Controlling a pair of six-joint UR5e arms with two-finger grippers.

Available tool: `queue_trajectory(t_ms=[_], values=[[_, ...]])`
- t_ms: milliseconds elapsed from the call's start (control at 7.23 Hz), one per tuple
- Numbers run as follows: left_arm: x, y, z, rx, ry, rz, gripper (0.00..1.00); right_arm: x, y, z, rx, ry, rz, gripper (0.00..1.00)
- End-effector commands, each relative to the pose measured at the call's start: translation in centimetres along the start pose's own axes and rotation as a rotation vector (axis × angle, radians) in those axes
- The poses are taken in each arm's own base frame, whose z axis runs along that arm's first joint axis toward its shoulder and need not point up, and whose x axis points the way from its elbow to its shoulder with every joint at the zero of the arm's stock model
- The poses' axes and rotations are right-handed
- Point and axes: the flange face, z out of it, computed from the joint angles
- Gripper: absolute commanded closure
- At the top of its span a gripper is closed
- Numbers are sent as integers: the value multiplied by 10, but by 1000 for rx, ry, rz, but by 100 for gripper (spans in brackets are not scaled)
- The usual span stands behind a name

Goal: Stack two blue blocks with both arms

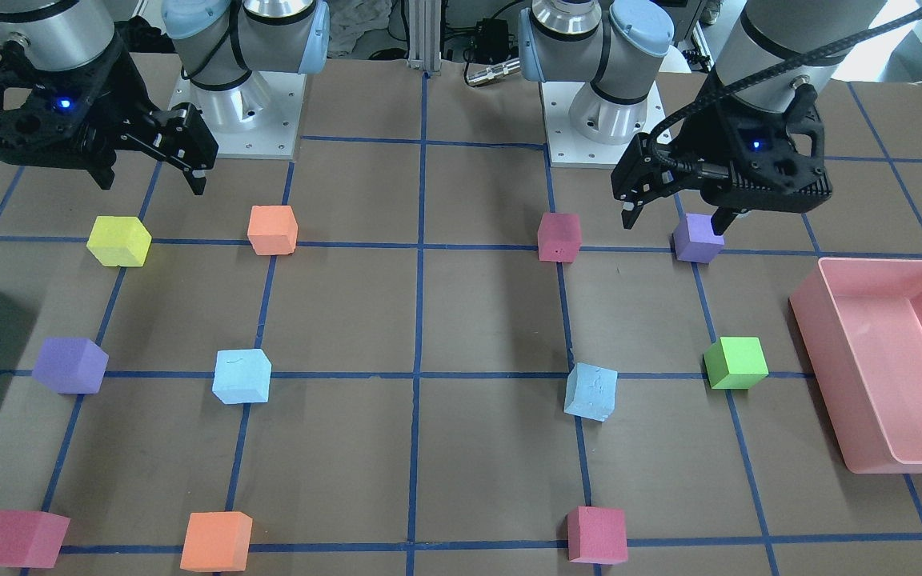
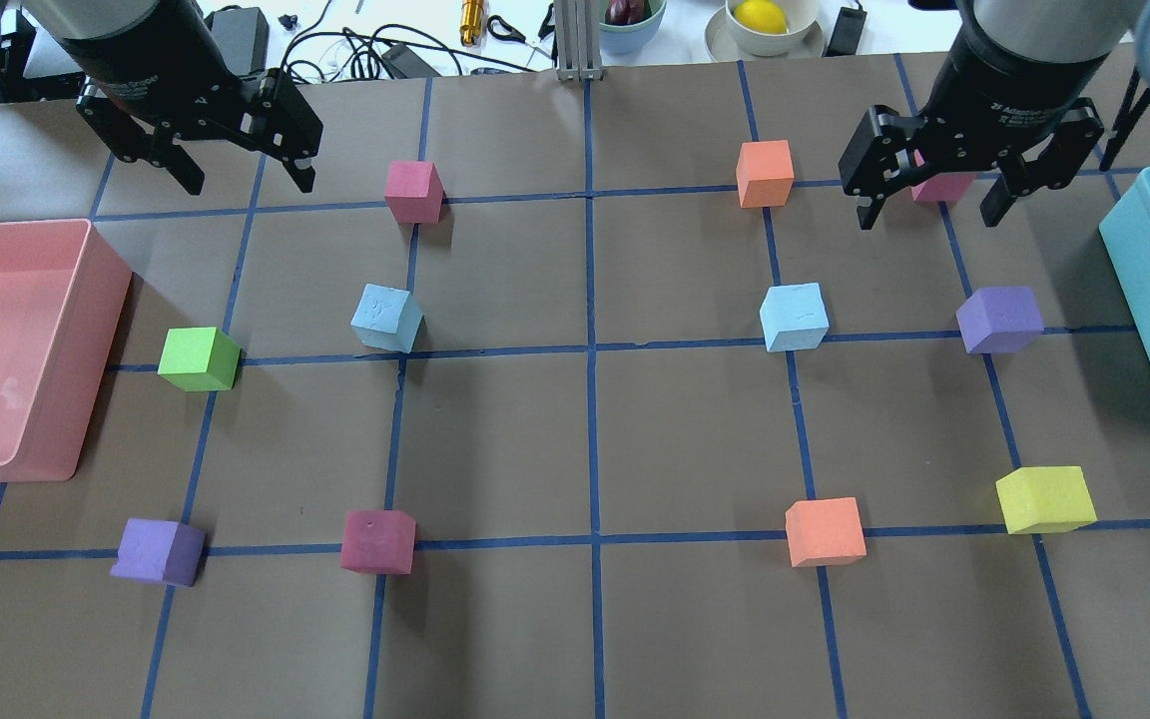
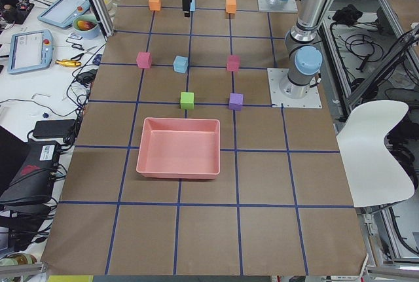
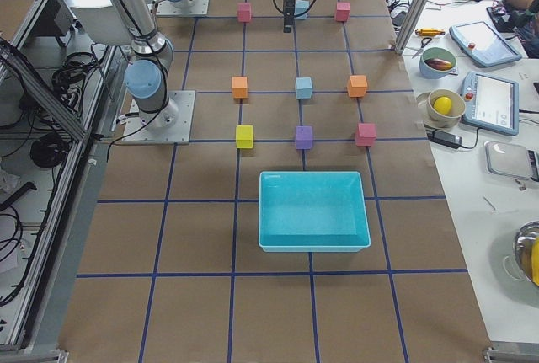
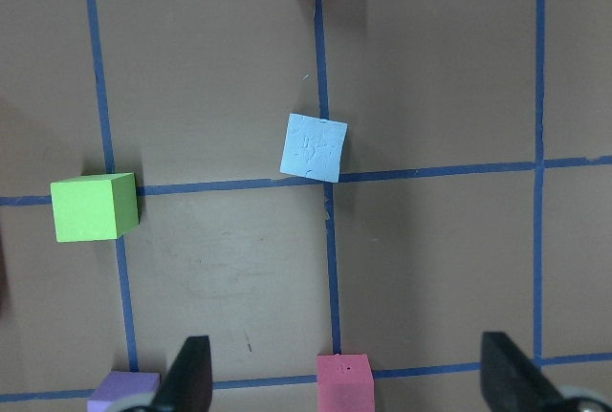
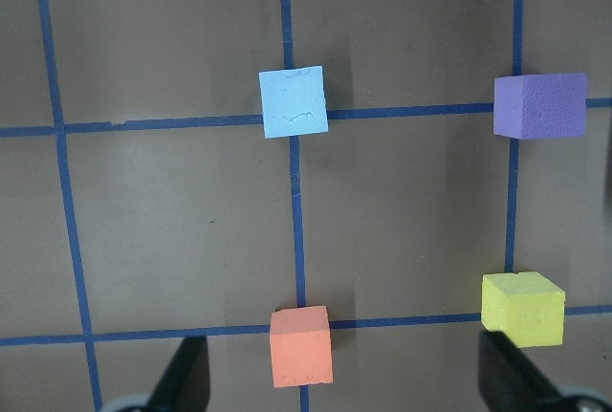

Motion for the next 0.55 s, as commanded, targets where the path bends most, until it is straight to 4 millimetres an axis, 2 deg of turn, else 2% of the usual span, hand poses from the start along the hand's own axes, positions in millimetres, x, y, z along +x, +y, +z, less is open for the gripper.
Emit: queue_trajectory(t_ms=[0, 415], values=[[0, 0, 0, -2, 0, -1, 0, -1, 0, 2, -5, 1, -1, 0], [1, -1, 3, -6, 1, 2, 0, -2, 0, 0, 1, -2, 8, 0]])
